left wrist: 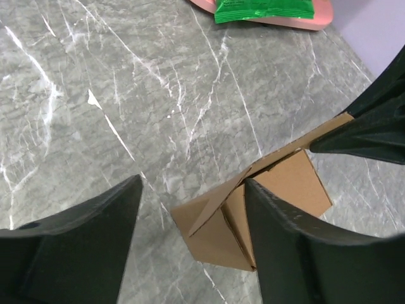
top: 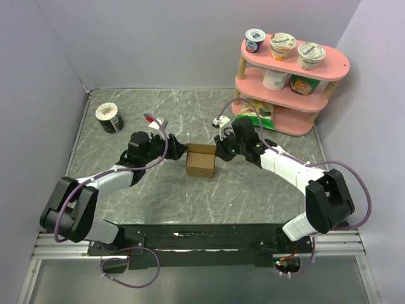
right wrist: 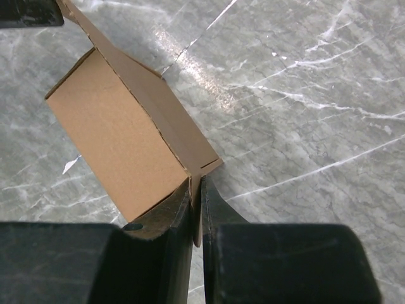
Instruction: Fold the paper box
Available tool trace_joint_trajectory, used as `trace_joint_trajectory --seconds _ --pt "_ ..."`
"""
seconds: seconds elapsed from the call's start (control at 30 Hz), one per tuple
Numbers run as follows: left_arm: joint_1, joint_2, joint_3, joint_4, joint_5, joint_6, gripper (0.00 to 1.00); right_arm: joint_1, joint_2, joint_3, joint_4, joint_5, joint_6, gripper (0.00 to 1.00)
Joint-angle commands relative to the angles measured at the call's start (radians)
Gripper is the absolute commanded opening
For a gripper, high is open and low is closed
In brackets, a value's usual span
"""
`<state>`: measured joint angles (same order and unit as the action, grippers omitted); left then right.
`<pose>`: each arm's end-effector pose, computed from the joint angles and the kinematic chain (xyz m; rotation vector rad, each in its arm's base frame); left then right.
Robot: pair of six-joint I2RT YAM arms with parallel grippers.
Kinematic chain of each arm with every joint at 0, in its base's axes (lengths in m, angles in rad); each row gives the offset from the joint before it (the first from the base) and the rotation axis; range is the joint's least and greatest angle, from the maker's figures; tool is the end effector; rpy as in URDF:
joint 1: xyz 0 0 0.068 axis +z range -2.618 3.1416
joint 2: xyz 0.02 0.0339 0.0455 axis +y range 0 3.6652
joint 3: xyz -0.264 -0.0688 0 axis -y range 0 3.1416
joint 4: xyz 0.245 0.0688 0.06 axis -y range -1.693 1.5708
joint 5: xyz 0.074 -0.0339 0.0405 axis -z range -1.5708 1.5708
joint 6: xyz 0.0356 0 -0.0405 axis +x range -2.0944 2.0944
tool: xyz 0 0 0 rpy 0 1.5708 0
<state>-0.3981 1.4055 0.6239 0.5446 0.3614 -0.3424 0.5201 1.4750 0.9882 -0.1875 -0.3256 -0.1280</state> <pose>0.2689 -0.1267 0.2187 0.3186 1.8481 -0.8449 0.2751 0.1707 0.2474 -0.8885 2.0847 0.5756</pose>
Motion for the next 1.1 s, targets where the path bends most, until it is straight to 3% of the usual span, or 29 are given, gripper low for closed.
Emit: trace_joint_trajectory --seconds 0.0,0.17,0.37,0.53,0.73,1.07 --pt "-0.019 -0.008 0.014 0.011 -0.024 0.02 0.68 -0.006 0.004 0.073 -0.013 0.019 0.022 0.15" --pt "-0.047 0.027 0.074 -0.061 -0.057 0.039 0.46 -0.005 -0.004 0.101 -0.065 0.094 0.086 0.22" --pt "-0.087 0.016 0.071 -0.071 -0.127 0.036 0.34 -0.002 -0.036 0.099 -0.11 0.12 0.152 0.22" --pt "-0.128 0.023 0.082 -0.101 -0.193 0.029 0.35 0.003 -0.035 0.09 -0.125 0.125 0.179 0.22" --pt "-0.194 0.009 0.105 -0.164 -0.324 0.043 0.48 0.018 -0.047 0.064 -0.132 0.166 0.209 0.21" --pt "-0.2 -0.051 0.102 -0.204 -0.358 0.052 0.56 0.02 -0.094 0.052 -0.158 0.201 0.24 0.29"
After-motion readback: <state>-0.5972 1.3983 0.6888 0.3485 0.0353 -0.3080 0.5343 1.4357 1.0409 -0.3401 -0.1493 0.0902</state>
